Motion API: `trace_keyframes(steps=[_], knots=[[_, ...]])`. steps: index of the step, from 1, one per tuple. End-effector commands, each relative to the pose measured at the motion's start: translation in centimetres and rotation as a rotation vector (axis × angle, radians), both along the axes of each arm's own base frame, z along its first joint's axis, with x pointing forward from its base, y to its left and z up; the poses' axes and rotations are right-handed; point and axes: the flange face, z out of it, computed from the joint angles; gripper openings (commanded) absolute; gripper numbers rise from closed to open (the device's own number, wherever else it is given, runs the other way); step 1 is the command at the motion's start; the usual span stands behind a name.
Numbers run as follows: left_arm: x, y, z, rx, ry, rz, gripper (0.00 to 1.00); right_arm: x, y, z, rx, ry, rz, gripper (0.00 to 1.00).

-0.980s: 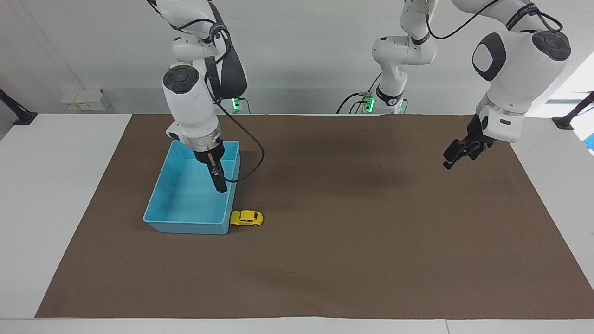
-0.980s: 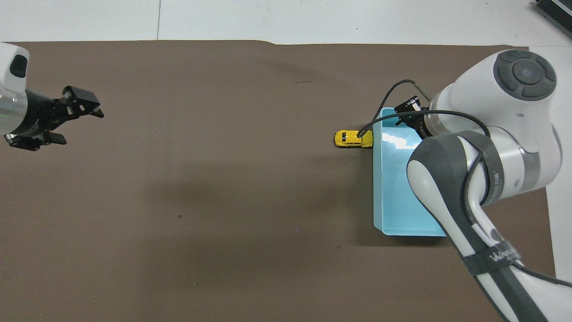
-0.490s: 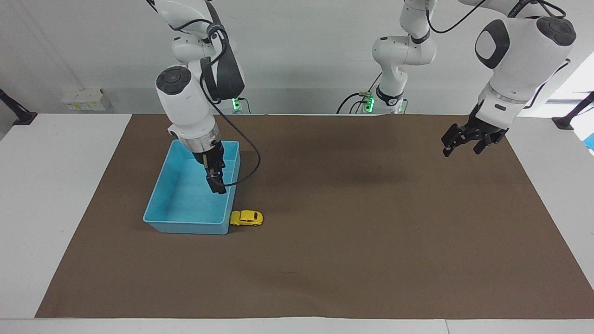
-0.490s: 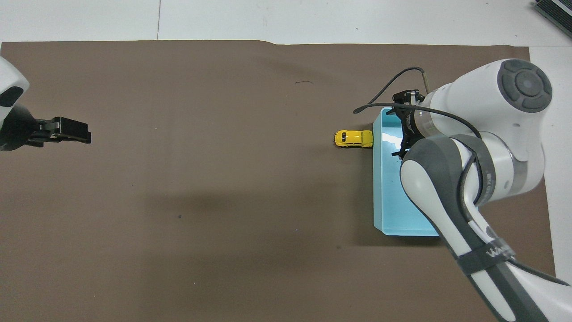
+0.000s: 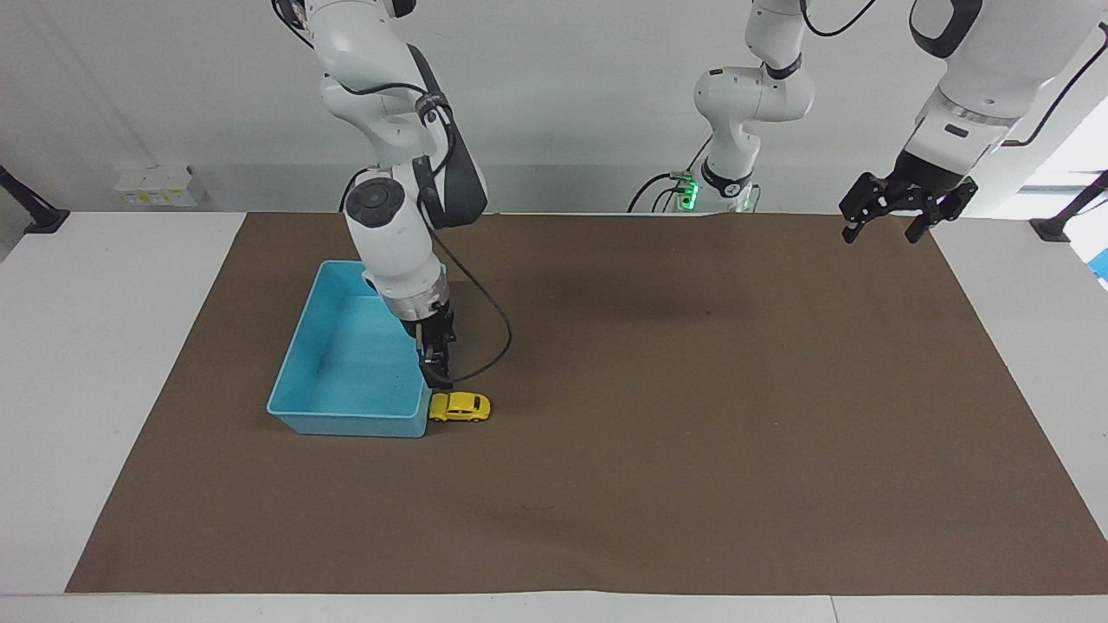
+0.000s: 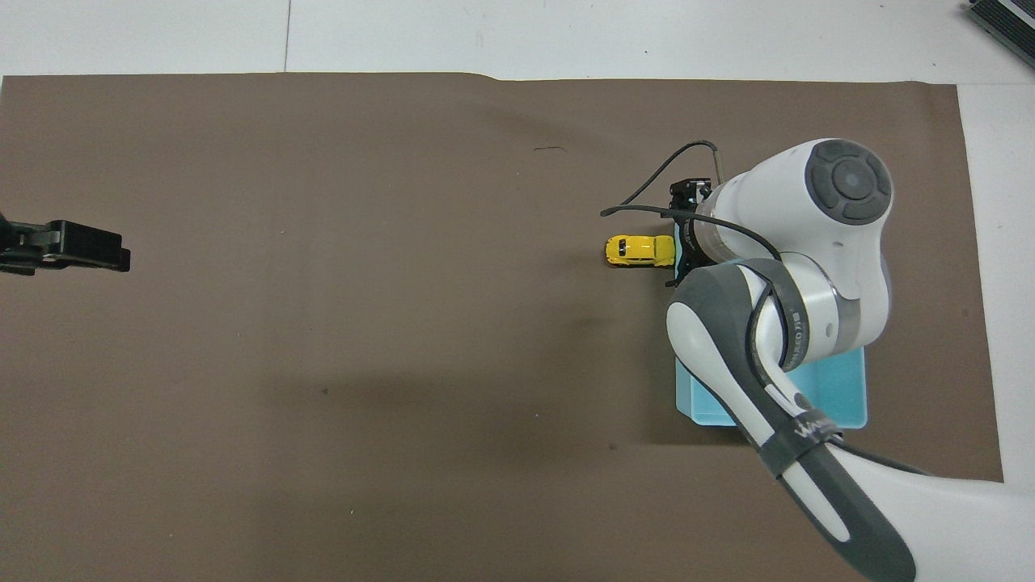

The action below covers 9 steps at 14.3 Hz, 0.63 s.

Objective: Wind up and store yellow beetle car
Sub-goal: 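Retract the left gripper while the right gripper reaches the car beside the bin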

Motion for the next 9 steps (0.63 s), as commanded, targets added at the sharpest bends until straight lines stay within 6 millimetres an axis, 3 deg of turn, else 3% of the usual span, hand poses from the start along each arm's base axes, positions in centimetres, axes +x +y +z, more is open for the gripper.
trace_keyframes(steps=[1,4,9], knots=[[-0.7,0.0,1.0,0.028,0.040,-0.020,1.00,0.4,1.4,-2.6,-0.067,-0.030,-0.014,1.00],[-2.3,-0.9,3.3,0.019,0.019,-0.039,1.00,0.1,2.7,-5.0,-0.105,-0.021,-0.004,1.00],[-2.5,-1.3,3.2,0.011,0.023,-0.037,1.00,0.5,1.8,-6.3,-0.106,-0.052,-0.012,1.00]])
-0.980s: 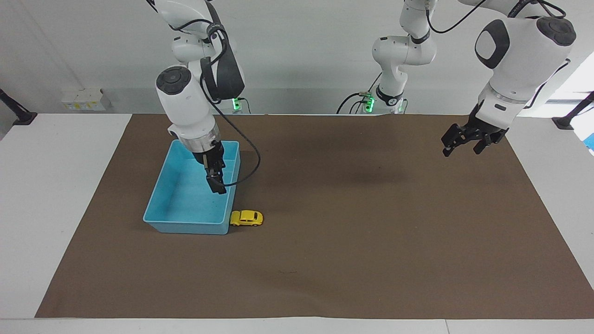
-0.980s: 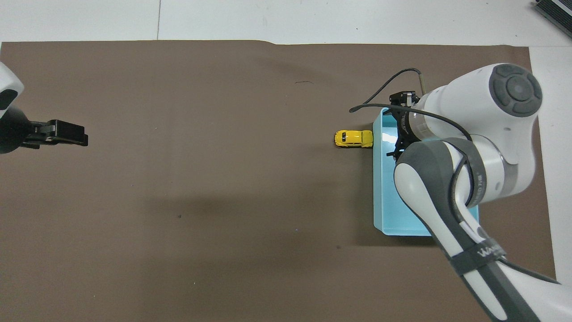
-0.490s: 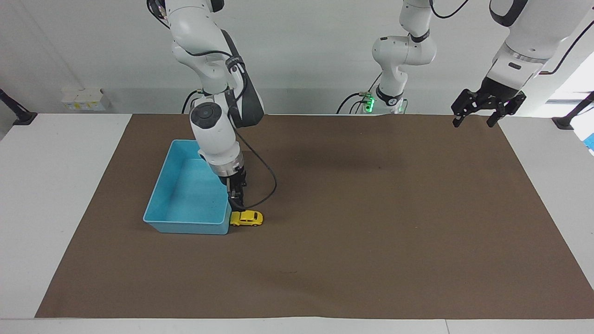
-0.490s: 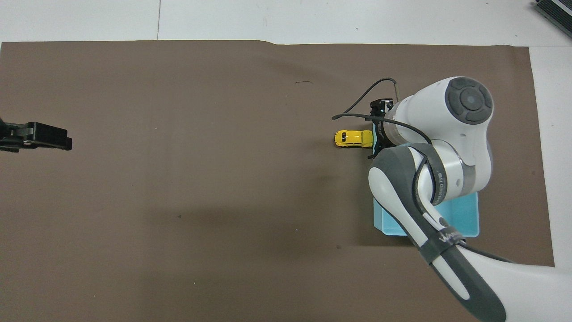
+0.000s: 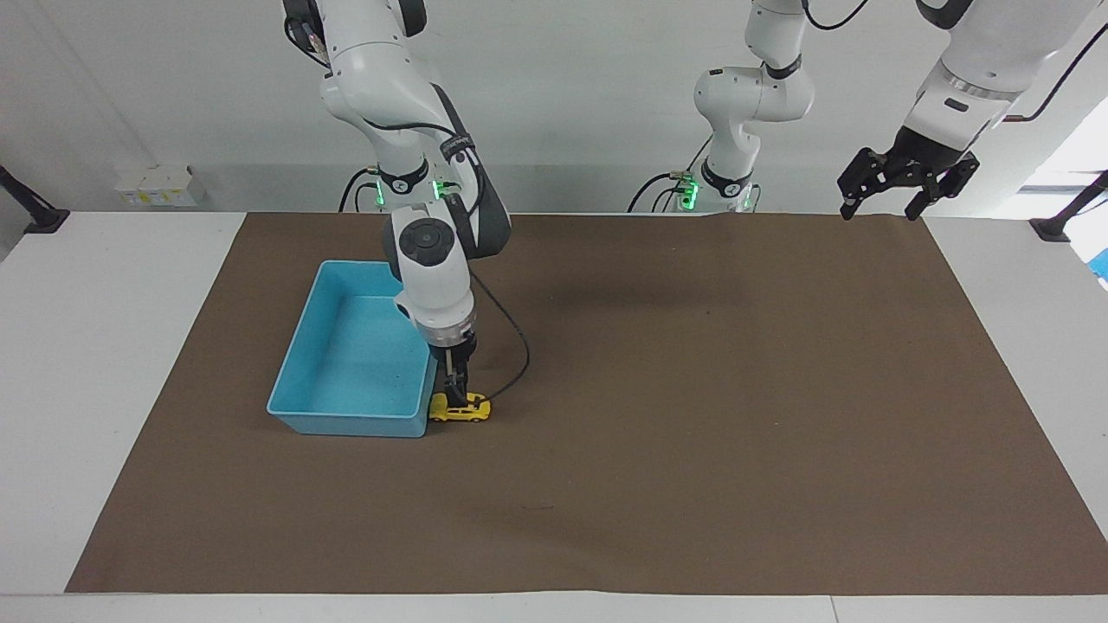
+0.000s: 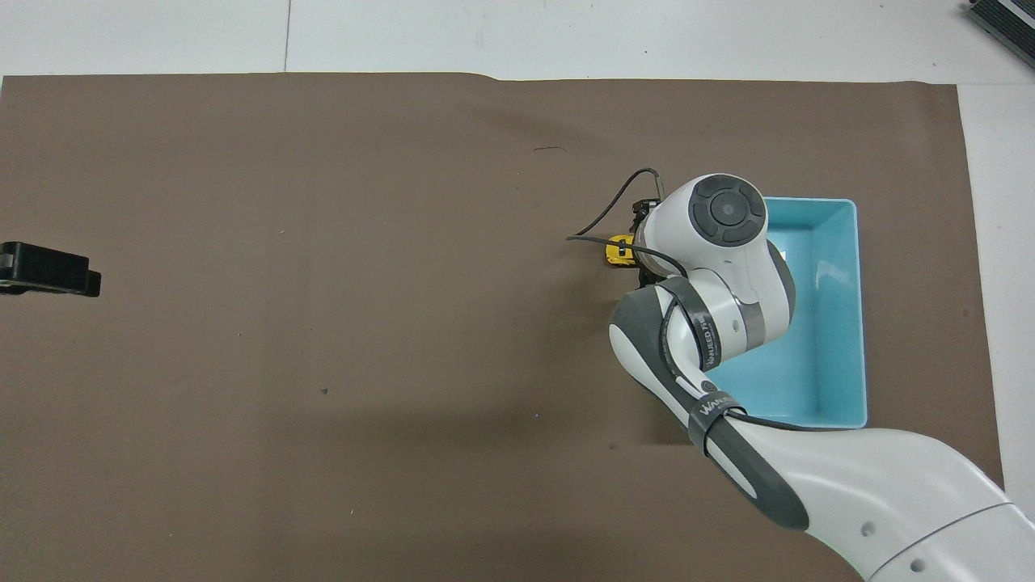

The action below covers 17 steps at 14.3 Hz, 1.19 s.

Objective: Wind up and store yellow beetle car
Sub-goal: 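Close the right gripper on the yellow car beside the bin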

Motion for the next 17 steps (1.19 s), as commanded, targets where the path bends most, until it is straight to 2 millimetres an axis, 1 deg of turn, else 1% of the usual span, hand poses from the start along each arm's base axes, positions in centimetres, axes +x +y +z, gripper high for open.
trace_keyframes(steps=[1,3,5,6,7,8,9,10,12,13,14,15,16,17], knots=[[-0.5,-0.5,0.2,0.007,0.008,-0.013,1.00,0.2,-0.7,-1.1,-0.023,-0.047,0.002,1.00],[-0.5,-0.5,0.1,0.002,0.010,-0.017,1.00,0.5,-1.4,-1.1,-0.023,-0.057,-0.007,1.00],[-0.6,-0.5,0.1,0.003,0.015,-0.023,1.00,0.6,-1.7,-1.1,-0.021,-0.062,-0.009,1.00],[-0.7,-0.5,0.1,0.003,0.016,-0.028,1.00,0.7,-2.3,-1.3,-0.019,-0.066,-0.012,1.00],[-0.7,-0.3,0.1,0.004,0.017,-0.023,1.00,0.6,-2.6,-1.5,-0.020,-0.063,-0.013,0.88],[-0.8,-0.2,0.0,0.004,0.019,-0.020,1.00,0.6,-2.6,-1.5,-0.019,-0.063,-0.014,0.66],[-0.8,0.1,0.0,0.004,0.019,-0.015,1.00,0.6,-2.6,-1.5,-0.017,-0.064,-0.017,0.53],[-0.8,0.3,-0.2,0.004,0.021,-0.014,1.00,0.5,-2.7,-1.7,-0.013,-0.058,-0.024,0.51],[-0.7,0.3,-0.2,0.004,0.016,-0.008,1.00,0.5,-2.6,-1.7,-0.005,-0.061,-0.025,0.50],[-0.6,0.3,-0.1,0.001,0.004,-0.006,1.00,0.4,-2.6,-1.8,-0.004,-0.060,-0.029,0.47],[-0.5,0.3,-0.3,0.001,0.003,-0.004,1.00,0.4,-2.6,-1.8,-0.004,-0.060,-0.029,0.28],[-0.6,0.3,-0.4,0.001,0.006,-0.006,1.00,0.5,-2.6,-1.8,-0.004,-0.060,-0.025,0.06],[-0.7,0.2,-0.3,0.001,0.004,-0.009,1.00,0.6,-2.6,-1.7,-0.003,-0.062,-0.025,0.00],[-0.7,0.3,-0.3,0.001,0.004,-0.006,1.00,0.8,-2.5,-1.5,-0.003,-0.064,-0.024,0.00]])
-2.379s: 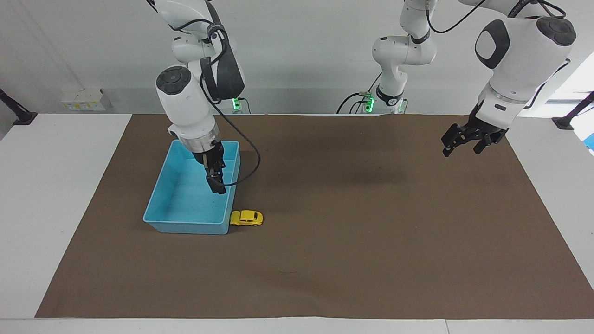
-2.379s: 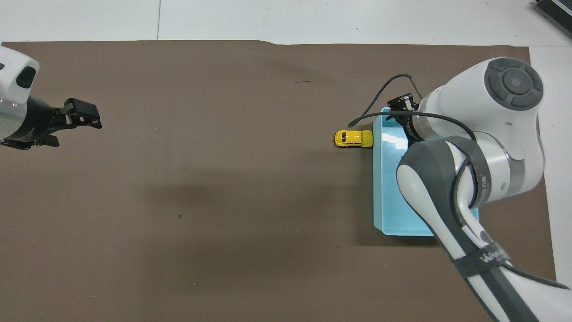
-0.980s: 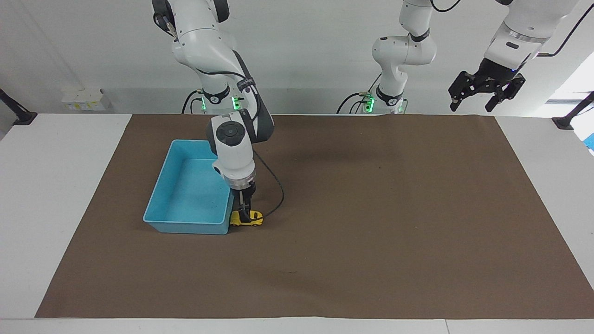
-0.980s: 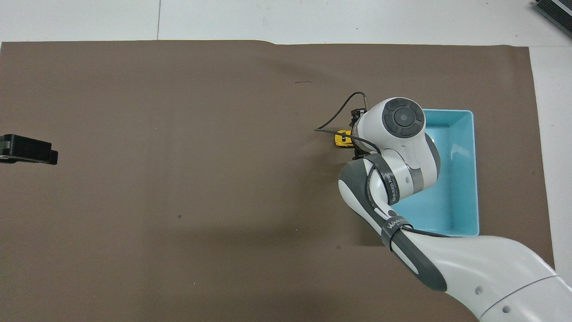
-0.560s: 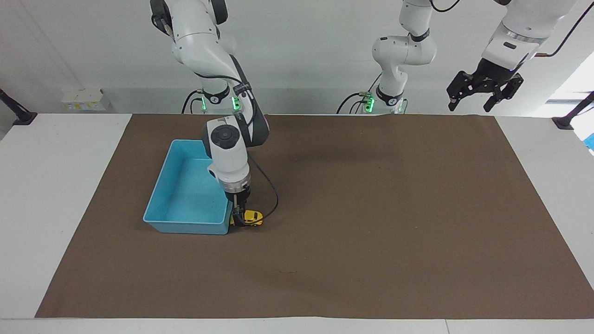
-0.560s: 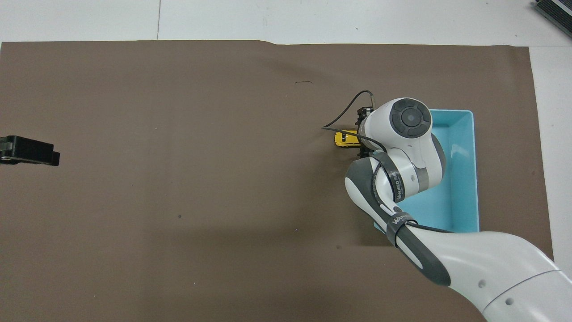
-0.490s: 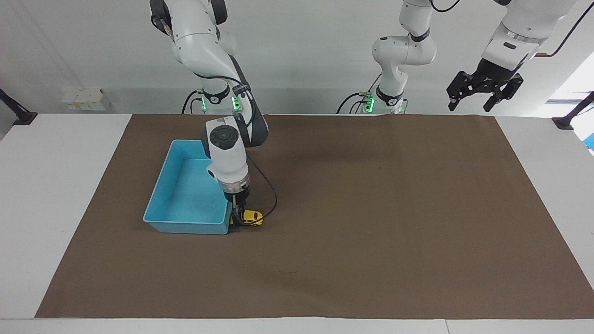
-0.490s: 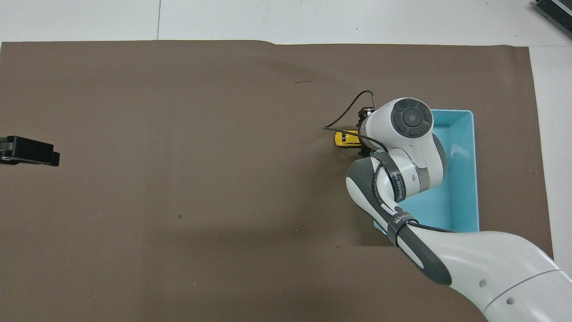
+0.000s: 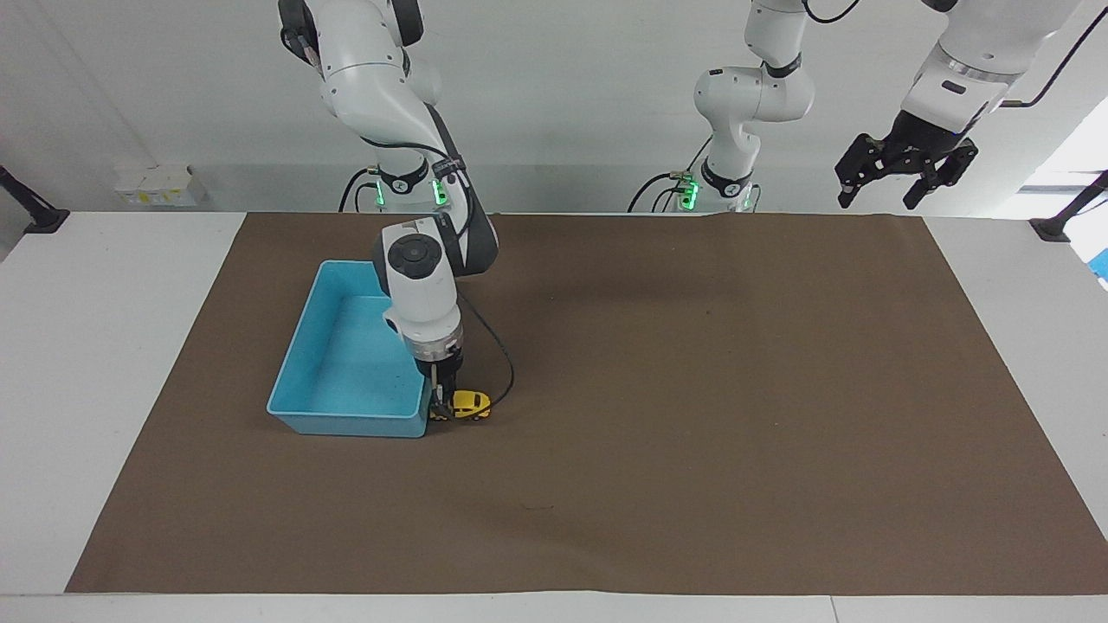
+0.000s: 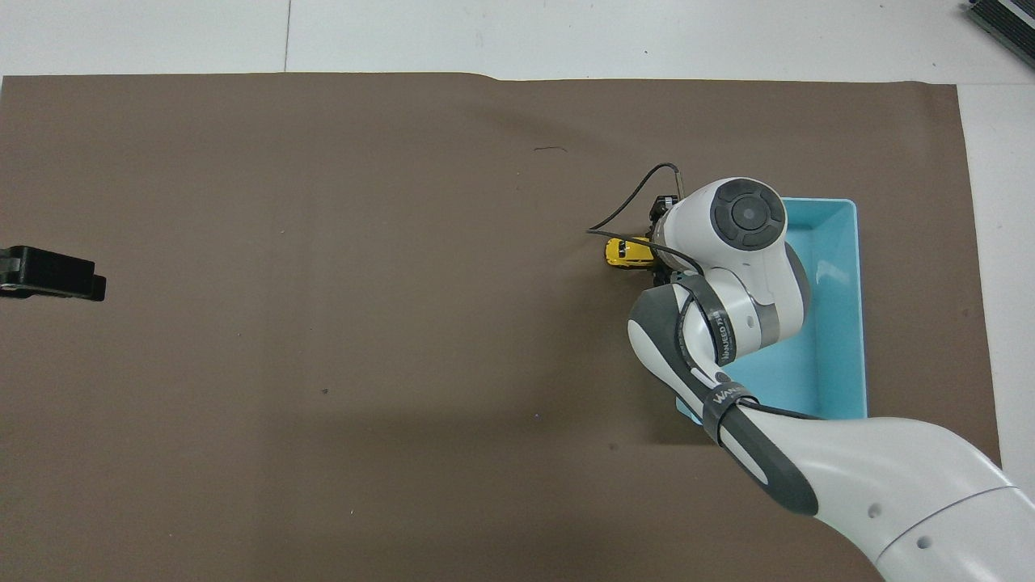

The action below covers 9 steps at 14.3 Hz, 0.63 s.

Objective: Wind up and store yellow beetle car
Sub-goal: 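Close the right gripper on the yellow car beside the bin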

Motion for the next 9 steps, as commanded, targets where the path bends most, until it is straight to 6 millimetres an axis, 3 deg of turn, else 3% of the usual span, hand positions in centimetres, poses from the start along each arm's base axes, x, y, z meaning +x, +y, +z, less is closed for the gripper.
trace_keyframes(steps=[1,4,9], knots=[[-0.7,0.3,0.2,0.000,-0.011,-0.006,1.00,0.1,0.3,0.2,0.001,-0.013,-0.001,0.00],[-0.8,-0.8,0.2,0.001,-0.003,-0.020,1.00,-0.1,1.8,0.7,0.001,-0.015,0.017,0.00],[-0.7,2.0,0.3,0.003,0.000,0.030,1.00,-0.3,3.8,3.9,-0.006,-0.027,0.071,0.00]])
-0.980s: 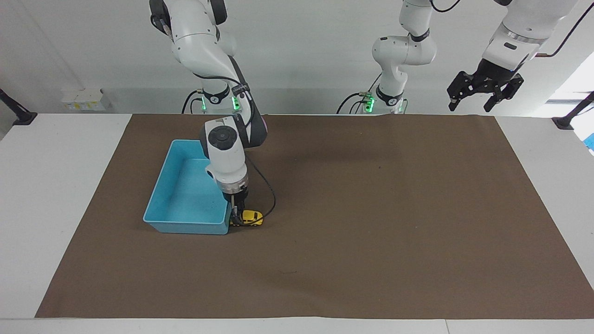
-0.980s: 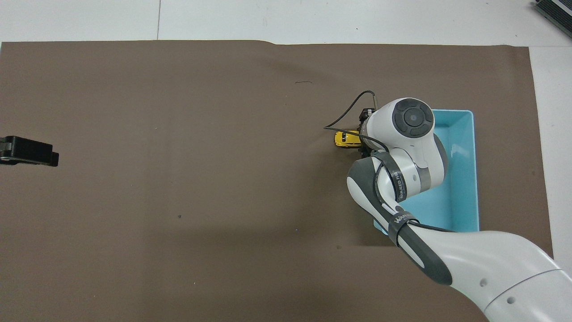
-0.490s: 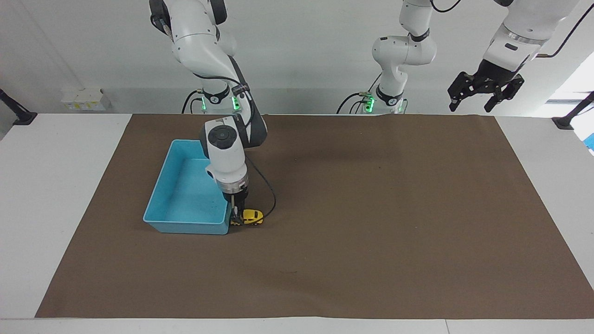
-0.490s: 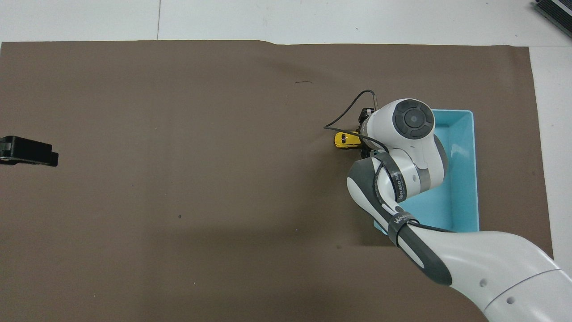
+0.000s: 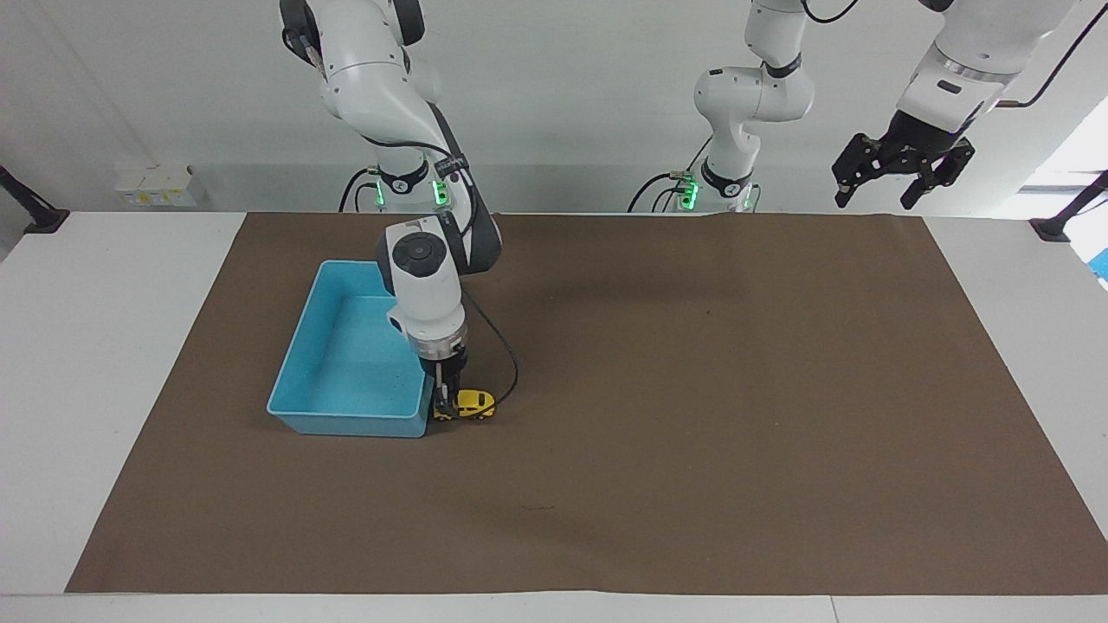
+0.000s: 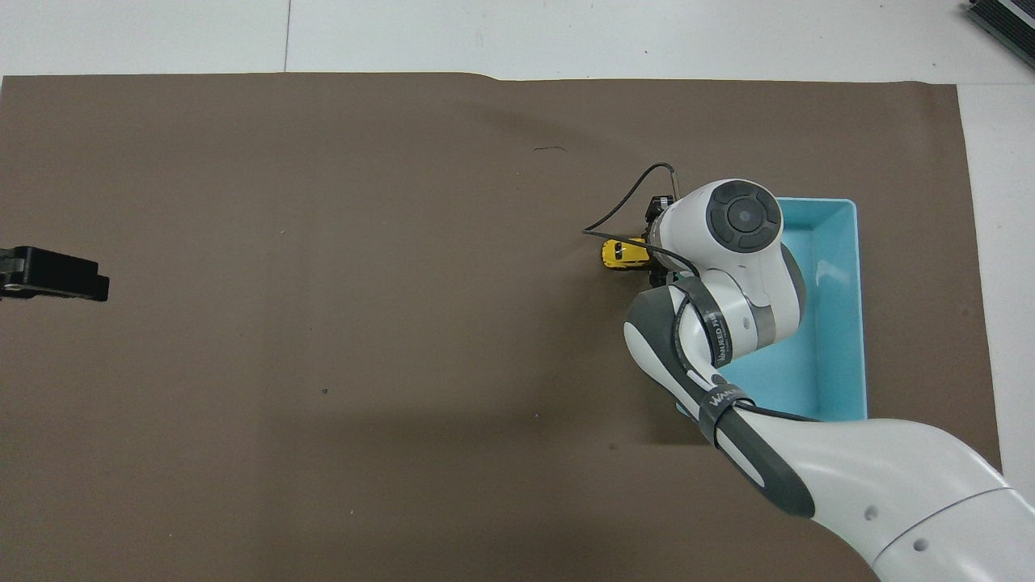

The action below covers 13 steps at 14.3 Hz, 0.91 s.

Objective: Wind up and store yellow beetle car
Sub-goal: 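Close the right gripper on the yellow car beside the bin, then lift the yellow car with the right gripper over the bin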

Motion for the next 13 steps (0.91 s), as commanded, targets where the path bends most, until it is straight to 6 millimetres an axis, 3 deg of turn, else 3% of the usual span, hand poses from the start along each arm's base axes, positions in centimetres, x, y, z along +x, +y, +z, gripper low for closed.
trace_keyframes(steps=[1,7,10,13], knots=[[-0.7,1.3,0.2,0.002,0.000,0.018,1.00,0.0,0.4,2.7,-0.019,-0.002,0.037,0.00],[-0.7,1.3,0.2,0.004,0.000,0.017,1.00,-1.3,1.3,8.2,-0.038,-0.043,0.228,0.00],[-0.7,1.3,0.2,0.004,0.000,0.017,1.00,-1.7,0.7,9.8,-0.068,-0.041,0.351,0.00],[-0.7,1.3,0.2,0.004,0.000,0.017,1.00,-2.5,-0.3,11.0,-0.119,0.014,0.585,0.00]])
